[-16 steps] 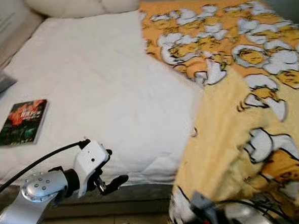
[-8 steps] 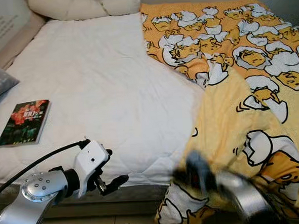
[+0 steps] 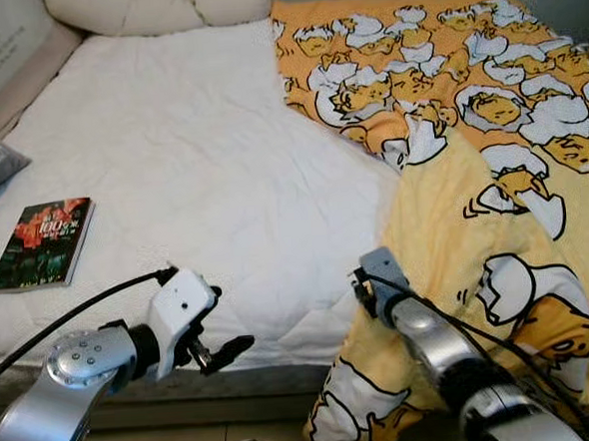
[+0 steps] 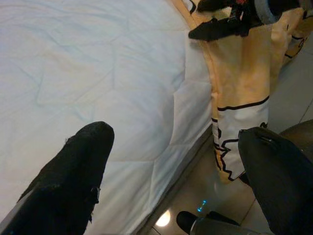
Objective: Clean up the room
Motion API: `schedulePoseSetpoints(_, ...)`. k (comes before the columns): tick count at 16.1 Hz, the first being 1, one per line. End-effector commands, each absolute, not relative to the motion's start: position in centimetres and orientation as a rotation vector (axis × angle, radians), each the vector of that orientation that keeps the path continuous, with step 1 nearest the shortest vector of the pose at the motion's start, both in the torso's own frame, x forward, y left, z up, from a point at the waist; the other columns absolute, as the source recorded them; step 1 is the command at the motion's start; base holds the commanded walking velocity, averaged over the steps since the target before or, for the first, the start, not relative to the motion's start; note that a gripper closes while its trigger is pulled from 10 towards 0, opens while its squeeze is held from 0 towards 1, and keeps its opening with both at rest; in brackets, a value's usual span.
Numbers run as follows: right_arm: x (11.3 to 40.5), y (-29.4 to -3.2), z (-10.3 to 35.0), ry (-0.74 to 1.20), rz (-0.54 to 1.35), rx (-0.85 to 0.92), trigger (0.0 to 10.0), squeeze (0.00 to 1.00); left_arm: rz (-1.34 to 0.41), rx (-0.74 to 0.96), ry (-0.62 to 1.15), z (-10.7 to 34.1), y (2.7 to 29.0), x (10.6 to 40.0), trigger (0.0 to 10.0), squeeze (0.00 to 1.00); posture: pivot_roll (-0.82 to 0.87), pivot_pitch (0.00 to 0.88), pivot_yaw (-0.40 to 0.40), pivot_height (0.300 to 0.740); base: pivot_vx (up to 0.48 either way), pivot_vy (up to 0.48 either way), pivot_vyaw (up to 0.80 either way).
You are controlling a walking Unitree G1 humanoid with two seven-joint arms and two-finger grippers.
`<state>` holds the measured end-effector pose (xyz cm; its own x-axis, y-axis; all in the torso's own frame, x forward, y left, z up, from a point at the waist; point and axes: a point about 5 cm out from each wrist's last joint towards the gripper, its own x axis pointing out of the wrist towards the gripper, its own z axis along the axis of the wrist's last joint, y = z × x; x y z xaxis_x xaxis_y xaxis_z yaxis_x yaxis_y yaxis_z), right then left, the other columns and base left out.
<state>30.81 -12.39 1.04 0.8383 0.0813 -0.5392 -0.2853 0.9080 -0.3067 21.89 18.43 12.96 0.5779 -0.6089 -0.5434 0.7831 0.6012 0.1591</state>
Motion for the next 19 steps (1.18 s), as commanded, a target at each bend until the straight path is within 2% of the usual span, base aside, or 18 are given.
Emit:
schedulePoseSetpoints(1, 30.9, -12.5, 0.9, 0.559, 0.153, -0.468, 10.0, 0.98, -0.849, 0.417, 0.468, 12.9, 18.2, 21.8, 10.0, 0.38, 0.2, 0.074, 0.041, 0.74, 0.0, 0.0, 0.0)
schedulePoseSetpoints(2, 30.5, -12.2, 0.1, 0.618, 0.153, -0.494, 10.0, 0.0, -0.852, 0.418, 0.468, 12.9, 18.2, 21.8, 10.0, 0.38, 0.2, 0.077, 0.04, 0.74, 0.0, 0.0, 0.0)
schedulePoseSetpoints(5, 29.6, -12.1, -1.0, 0.698, 0.183, -0.528, 10.0, 0.0, -0.856, 0.42, 0.471, 13.0, 18.3, 21.5, 10.0, 0.38, 0.22, 0.095, 0.036, 0.74, 0.0, 0.0, 0.0)
schedulePoseSetpoints(6, 29.7, -12.3, -1.0, 0.708, 0.175, -0.52, 6.4, 0.0, -0.857, 0.419, 0.473, 13.0, 18.3, 21.4, 10.0, 0.38, 0.22, 0.096, 0.033, 0.74, 0.0, 0.0, 0.0)
schedulePoseSetpoints(7, 29.7, -12.4, -0.9, 0.706, 0.167, -0.518, 4.2, 0.0, -0.856, 0.42, 0.474, 12.9, 18.3, 21.4, 10.0, 0.38, 0.22, 0.096, 0.033, 0.74, 0.0, 0.0, 0.0)
schedulePoseSetpoints(8, 30.0, -12.7, -0.8, 0.7, 0.151, -0.512, 0.0, 0.0, -0.855, 0.418, 0.476, 12.9, 18.4, 21.3, 10.0, 0.38, 0.22, 0.094, 0.03, 0.74, 0.0, 0.0, 0.0)
schedulePoseSetpoints(16, 29.7, -13.7, -1.1, 0.718, 0.107, -0.444, 0.0, 0.0, -0.871, 0.407, 0.479, 12.7, 18.0, 21.1, 10.0, 0.38, 0.21, 0.095, 0.032, 0.74, 0.0, 0.0, 0.0)
schedulePoseSetpoints(19, 30.3, -13.5, -0.5, 0.655, 0.082, -0.288, 0.0, 0.0, -0.882, 0.385, 0.483, 12.7, 18.0, 21.0, 10.0, 0.38, 0.21, 0.097, 0.033, 0.74, 0.0, 0.0, 0.0)
